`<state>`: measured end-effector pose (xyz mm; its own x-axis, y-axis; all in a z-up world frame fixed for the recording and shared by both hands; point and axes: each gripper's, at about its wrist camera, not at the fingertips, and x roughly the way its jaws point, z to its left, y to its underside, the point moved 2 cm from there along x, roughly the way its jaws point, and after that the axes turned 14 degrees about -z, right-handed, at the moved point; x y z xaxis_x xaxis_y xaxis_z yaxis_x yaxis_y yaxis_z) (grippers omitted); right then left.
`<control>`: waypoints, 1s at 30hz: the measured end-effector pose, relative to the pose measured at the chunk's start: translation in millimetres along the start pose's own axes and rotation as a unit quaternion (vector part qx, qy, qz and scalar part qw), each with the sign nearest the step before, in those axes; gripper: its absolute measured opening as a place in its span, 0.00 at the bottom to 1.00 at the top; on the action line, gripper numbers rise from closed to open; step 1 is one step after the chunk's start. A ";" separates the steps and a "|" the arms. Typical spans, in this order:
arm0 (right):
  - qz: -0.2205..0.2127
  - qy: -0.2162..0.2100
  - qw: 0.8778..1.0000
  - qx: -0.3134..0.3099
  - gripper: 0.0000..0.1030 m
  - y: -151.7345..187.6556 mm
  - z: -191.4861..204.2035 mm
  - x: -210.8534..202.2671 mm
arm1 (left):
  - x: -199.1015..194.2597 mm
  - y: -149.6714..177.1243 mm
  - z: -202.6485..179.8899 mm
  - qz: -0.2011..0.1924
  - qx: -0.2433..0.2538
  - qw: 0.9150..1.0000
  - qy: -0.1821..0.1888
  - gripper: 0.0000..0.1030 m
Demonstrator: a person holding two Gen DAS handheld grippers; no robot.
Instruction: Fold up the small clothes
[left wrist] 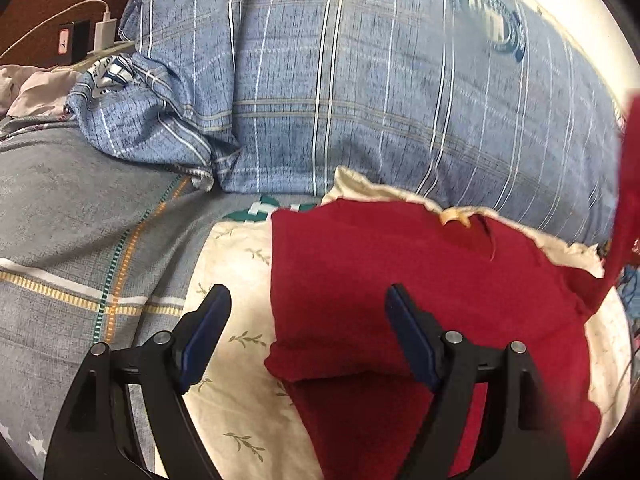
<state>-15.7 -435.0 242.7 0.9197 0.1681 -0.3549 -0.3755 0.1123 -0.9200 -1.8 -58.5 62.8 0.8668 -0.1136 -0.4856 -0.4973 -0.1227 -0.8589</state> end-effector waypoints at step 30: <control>0.133 0.080 0.982 -0.106 0.50 157.5 -19.8 21.3 | 38.7 18.8 -16.8 0.036 0.000 0.999 0.036 0.81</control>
<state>-53.0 -433.1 87.0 0.8044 0.0052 -0.5941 -0.5891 -0.1231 -0.7987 21.8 -81.8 30.6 0.8236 -0.1919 -0.5337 -0.5585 -0.1108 -0.8221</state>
